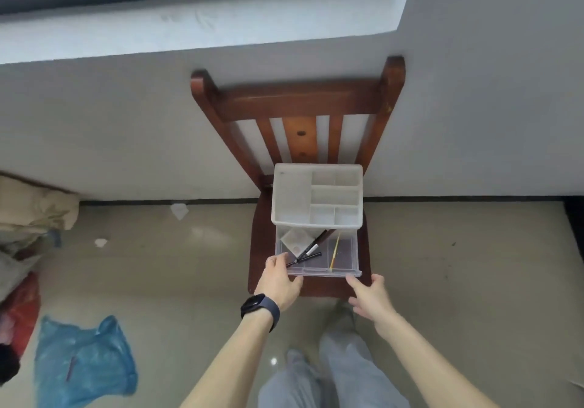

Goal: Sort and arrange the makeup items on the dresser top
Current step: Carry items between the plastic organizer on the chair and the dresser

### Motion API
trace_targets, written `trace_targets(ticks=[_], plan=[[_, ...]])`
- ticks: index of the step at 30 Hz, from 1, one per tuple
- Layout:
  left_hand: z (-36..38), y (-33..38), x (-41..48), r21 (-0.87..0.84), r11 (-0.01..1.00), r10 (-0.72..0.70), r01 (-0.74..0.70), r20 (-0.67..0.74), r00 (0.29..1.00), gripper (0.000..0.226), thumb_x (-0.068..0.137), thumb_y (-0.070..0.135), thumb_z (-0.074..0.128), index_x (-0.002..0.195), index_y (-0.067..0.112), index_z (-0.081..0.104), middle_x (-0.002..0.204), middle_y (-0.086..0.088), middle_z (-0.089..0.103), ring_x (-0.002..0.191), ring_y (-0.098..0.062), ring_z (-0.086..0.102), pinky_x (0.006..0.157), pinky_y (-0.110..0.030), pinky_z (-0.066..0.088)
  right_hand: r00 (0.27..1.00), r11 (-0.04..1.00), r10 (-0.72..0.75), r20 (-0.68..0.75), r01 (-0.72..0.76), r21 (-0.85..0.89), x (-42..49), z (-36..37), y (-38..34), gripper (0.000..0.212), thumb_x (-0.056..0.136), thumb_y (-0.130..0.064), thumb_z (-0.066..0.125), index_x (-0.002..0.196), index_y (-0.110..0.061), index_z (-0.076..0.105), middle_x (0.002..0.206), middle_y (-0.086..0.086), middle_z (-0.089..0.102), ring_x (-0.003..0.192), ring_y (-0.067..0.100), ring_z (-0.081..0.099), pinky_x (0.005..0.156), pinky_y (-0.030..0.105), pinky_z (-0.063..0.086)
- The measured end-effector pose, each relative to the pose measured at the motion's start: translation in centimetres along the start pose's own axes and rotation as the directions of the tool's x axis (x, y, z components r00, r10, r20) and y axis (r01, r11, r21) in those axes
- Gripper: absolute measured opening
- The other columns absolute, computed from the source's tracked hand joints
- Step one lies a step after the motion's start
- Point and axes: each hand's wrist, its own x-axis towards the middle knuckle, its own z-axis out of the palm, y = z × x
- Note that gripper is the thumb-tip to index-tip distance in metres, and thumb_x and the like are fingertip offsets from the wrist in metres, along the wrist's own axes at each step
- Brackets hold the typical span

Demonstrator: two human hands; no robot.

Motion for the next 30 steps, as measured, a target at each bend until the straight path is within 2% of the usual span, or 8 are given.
trace_targets(ticks=[3, 6, 11, 18, 20, 23, 26, 30], plan=[[1.6, 0.4, 4.0, 0.017, 1.0, -0.004, 0.004, -0.002, 1.0, 0.069, 0.092, 0.036, 0.061, 0.15, 0.018, 0.029, 0.157, -0.009, 0.024, 0.135, -0.026, 0.044, 0.103, -0.033, 0.043, 0.999, 0.994, 0.042, -0.033, -0.038, 0.101, 3.2, 1.9, -0.4, 0.086, 0.097, -0.035, 0.065, 0.159, -0.022, 0.007, 0.134, 0.005, 0.042, 0.084, 0.023, 0.073, 0.074, 0.031, 0.06], [3.2, 0.6, 7.5, 0.088, 0.996, -0.01, 0.012, -0.012, 1.0, 0.074, 0.094, 0.034, 0.058, 0.154, 0.016, 0.019, 0.162, -0.012, 0.015, 0.139, -0.03, 0.039, 0.099, -0.042, 0.048, 0.995, 0.995, 0.044, -0.09, -0.035, 0.094, 6.0, 3.1, 0.4, 0.072, 0.101, -0.032, 0.059, 0.158, -0.022, 0.015, 0.149, 0.011, 0.041, 0.084, 0.021, 0.073, 0.084, 0.037, 0.06], [5.2, 0.9, 9.8, 0.294, 0.955, 0.005, 0.028, -0.111, 0.994, 0.067, 0.1, 0.034, 0.048, 0.153, 0.007, 0.018, 0.157, -0.015, 0.028, 0.139, -0.033, 0.034, 0.097, -0.042, 0.045, 0.996, 0.994, 0.03, -0.087, -0.021, 0.107, 7.8, 4.6, 2.2, 0.055, 0.107, -0.023, 0.045, 0.155, -0.02, 0.019, 0.128, 0.013, 0.061, 0.083, 0.013, 0.073, 0.085, 0.034, 0.058], [5.5, 1.6, 10.6, 0.38, 0.916, -0.085, 0.126, -0.124, 0.989, 0.087, 0.086, 0.052, 0.068, 0.146, 0.006, 0.026, 0.143, -0.018, 0.04, 0.127, -0.032, 0.049, 0.09, -0.04, 0.049, 0.99, 0.996, -0.025, -0.14, 0.037, 0.079, 8.5, 5.3, 3.4, 0.05, 0.106, -0.014, 0.042, 0.153, -0.018, 0.023, 0.105, 0.003, 0.066, 0.084, 0.009, 0.072, 0.1, 0.045, 0.053], [5.3, 1.6, 10.8, 0.384, 0.914, -0.097, 0.134, -0.115, 0.989, 0.082, 0.082, 0.054, 0.071, 0.139, 0.008, 0.034, 0.143, -0.015, 0.039, 0.124, -0.029, 0.053, 0.082, -0.039, 0.05, 0.988, 0.999, -0.041, -0.148, 0.044, 0.02, 8.4, 5.2, 3.3, 0.05, 0.105, -0.016, 0.044, 0.151, -0.017, 0.025, 0.105, 0.003, 0.069, 0.086, 0.012, 0.073, 0.099, 0.047, 0.054], [4.4, 1.5, 11.5, 0.393, 0.914, -0.066, 0.102, -0.105, 0.992, 0.067, 0.084, 0.052, 0.069, 0.129, 0.009, 0.042, 0.134, -0.011, 0.049, 0.111, -0.03, 0.062, 0.069, -0.036, 0.044, 0.977, 0.985, -0.094, -0.192, 0.063, -0.162, 7.6, 4.8, 2.7, 0.06, 0.101, -0.03, 0.052, 0.152, -0.019, 0.023, 0.079, -0.008, 0.075, 0.079, 0.013, 0.074, 0.097, 0.044, 0.052], [3.2, 1.2, 12.0, 0.412, 0.91, -0.012, 0.04, -0.07, 0.997, 0.054, 0.09, 0.051, 0.063, 0.121, 0.009, 0.046, 0.117, -0.01, 0.064, 0.101, -0.033, 0.066, 0.065, -0.034, 0.039, 0.932, 0.93, -0.208, -0.295, 0.095, -0.356, 6.3, 4.4, 1.8, 0.065, 0.098, -0.044, 0.053, 0.149, -0.019, 0.023, 0.062, -0.01, 0.072, 0.077, 0.018, 0.073, 0.082, 0.037, 0.05], [1.7, 0.2, 12.1, 0.402, 0.916, 0.0, 0.009, -0.021, 1.0, 0.047, 0.091, 0.051, 0.059, 0.118, 0.012, 0.05, 0.11, -0.011, 0.065, 0.092, -0.034, 0.066, 0.063, -0.034, 0.041, 0.818, 0.804, -0.481, -0.315, 0.269, -0.53, 4.5, 4.7, -0.1, 0.031, 0.097, -0.037, 0.059, 0.119, -0.02, 0.046, 0.064, -0.014, 0.065, 0.086, 0.032, 0.067, 0.068, 0.036, 0.038]])
